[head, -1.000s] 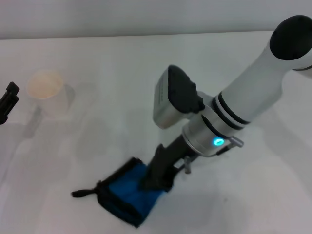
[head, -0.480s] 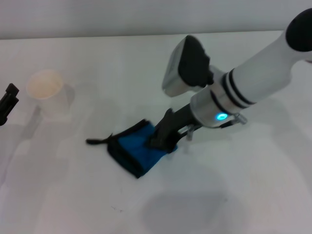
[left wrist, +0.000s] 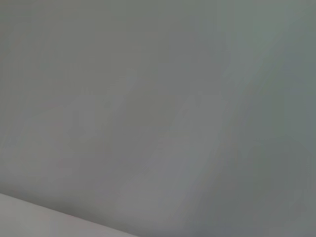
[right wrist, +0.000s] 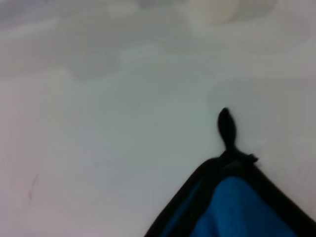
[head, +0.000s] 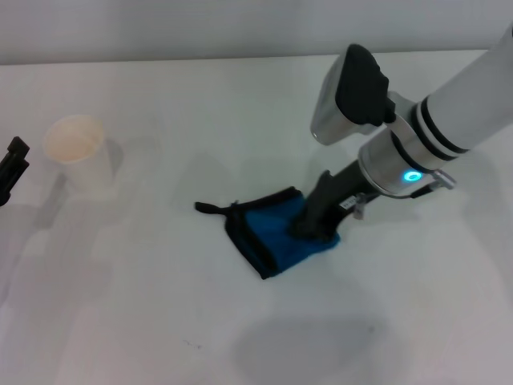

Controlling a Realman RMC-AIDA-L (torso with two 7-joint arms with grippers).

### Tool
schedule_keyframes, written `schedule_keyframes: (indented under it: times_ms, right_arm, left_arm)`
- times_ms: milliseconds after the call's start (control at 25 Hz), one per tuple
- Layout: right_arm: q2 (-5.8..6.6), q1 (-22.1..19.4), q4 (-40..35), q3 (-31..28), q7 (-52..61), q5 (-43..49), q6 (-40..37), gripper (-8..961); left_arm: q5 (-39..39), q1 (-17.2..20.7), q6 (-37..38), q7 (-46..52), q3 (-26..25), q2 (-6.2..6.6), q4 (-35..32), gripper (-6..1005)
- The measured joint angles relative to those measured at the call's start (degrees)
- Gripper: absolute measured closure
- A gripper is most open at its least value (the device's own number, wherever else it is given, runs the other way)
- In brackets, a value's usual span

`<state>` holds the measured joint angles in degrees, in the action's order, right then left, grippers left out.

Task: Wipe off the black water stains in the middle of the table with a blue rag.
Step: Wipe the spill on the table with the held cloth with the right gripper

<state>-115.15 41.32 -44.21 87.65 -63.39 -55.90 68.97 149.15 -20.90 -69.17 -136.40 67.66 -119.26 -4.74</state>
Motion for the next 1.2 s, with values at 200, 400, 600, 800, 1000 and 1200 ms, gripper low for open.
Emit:
schedule_keyframes:
  times_ms: [200, 400, 600, 800, 1000, 1200]
  right_arm:
    - [0.17, 0.21, -0.10, -1.92, 0.09, 4.54, 5.19, 892]
    - [0.19, 0.49, -0.53, -3.83, 0.18, 8.34, 11.45, 892]
    - [0.25, 0.62, -0.92, -4.19, 0.84, 10.84, 16.30, 893]
    - [0.09, 0.86, -0.74, -4.17, 1.25, 12.69, 20.63, 893]
    - [-0.32, 0.65, -0.20, -3.95, 1.06, 12.68, 24.33, 893]
    - [-0.89, 0.48, -0.17, -1.78, 0.18, 9.12, 25.73, 893]
  left_arm:
    - [0.00, -0.03, -0.01, 0.00, 0.00, 0.00, -0.02, 140]
    - [0.00, -0.06, -0.01, 0.00, 0.01, 0.00, -0.27, 139]
    - [0.00, -0.09, -0.01, 0.00, 0.01, 0.00, -0.34, 139]
    - [0.06, -0.14, -0.01, 0.00, -0.05, 0.00, -0.45, 139]
    - [0.10, -0.18, -0.01, 0.00, -0.08, 0.00, -0.45, 139]
    - [0.10, -0.28, -0.01, 0.00, -0.09, 0.00, -0.44, 139]
